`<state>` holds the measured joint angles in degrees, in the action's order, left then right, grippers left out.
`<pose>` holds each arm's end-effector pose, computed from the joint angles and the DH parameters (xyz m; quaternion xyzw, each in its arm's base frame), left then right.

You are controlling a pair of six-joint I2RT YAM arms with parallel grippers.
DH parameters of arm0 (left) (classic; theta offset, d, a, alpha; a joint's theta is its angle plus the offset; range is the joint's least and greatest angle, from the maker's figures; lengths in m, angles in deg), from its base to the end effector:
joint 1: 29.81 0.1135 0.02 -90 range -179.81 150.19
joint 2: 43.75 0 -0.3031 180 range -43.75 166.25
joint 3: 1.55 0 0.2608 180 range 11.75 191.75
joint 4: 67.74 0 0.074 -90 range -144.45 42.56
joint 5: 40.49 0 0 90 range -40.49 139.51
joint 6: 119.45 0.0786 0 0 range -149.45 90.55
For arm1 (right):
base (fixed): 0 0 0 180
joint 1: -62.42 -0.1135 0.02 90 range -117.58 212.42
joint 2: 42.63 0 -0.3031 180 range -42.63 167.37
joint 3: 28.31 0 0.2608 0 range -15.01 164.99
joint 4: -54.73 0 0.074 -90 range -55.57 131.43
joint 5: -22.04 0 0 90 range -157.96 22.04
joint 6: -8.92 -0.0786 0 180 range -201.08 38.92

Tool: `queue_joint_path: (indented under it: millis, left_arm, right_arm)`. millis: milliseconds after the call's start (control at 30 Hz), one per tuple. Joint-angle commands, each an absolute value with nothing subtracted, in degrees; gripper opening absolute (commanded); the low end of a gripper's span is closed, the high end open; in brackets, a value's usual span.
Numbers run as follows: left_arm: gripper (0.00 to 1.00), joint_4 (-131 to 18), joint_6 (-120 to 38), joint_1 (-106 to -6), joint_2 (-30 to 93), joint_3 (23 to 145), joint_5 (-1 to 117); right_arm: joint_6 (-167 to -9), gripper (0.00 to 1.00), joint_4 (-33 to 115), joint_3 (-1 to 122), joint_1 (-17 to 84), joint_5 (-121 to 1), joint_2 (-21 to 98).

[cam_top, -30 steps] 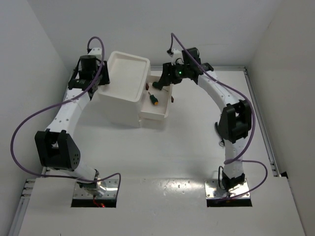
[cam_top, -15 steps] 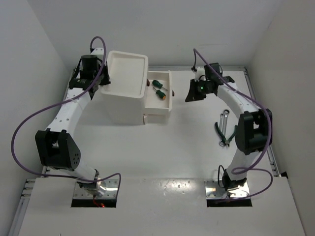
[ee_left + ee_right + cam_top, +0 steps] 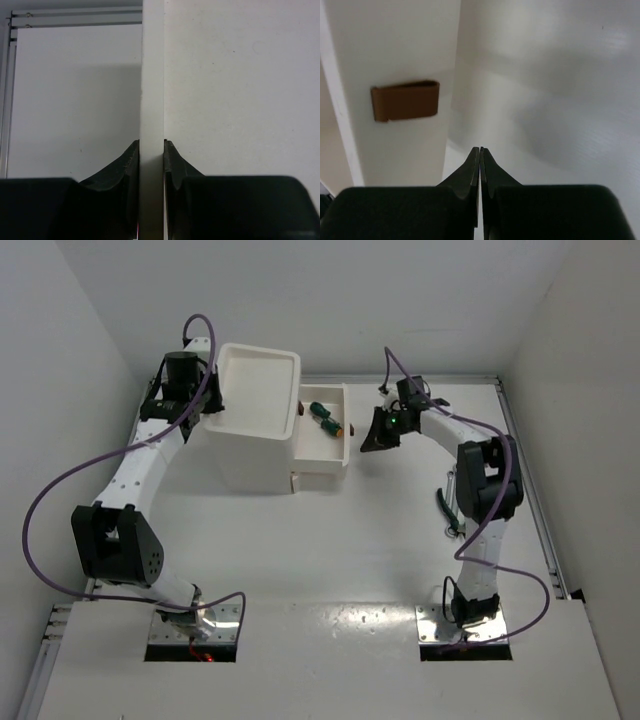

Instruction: Sort the tools into containers

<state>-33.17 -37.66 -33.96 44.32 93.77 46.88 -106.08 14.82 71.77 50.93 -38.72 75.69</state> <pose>0.4032 -0.0256 0.3793 -0.0422 0.8529 -0.0365 0.5191 0.4693 0.1346 0.1776 0.0407 0.9322 0.3136 0.1762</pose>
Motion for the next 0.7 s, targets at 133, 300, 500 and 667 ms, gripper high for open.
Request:
queue_joint_path:
  millis: [133,300,500,667]
  left_arm:
    - [0.0,-32.38,-38.15,-31.84,40.71,93.93,43.89]
    - [0.0,-32.38,-38.15,-31.84,40.71,93.93,43.89]
    - [0.0,-32.38,-38.15,-31.84,41.24,93.93,45.55]
    - [0.0,-32.38,-38.15,-31.84,41.24,93.31,48.37]
  right_arm:
    - [-114.74,0.0,24.28,77.54,50.99,-41.06,76.73]
    - [-116.67,0.0,26.13,78.33,49.68,-38.61,77.34]
    - [-119.22,0.0,28.86,76.49,47.91,-33.86,77.34]
    - [-121.15,0.0,31.32,76.48,46.68,-30.7,79.09]
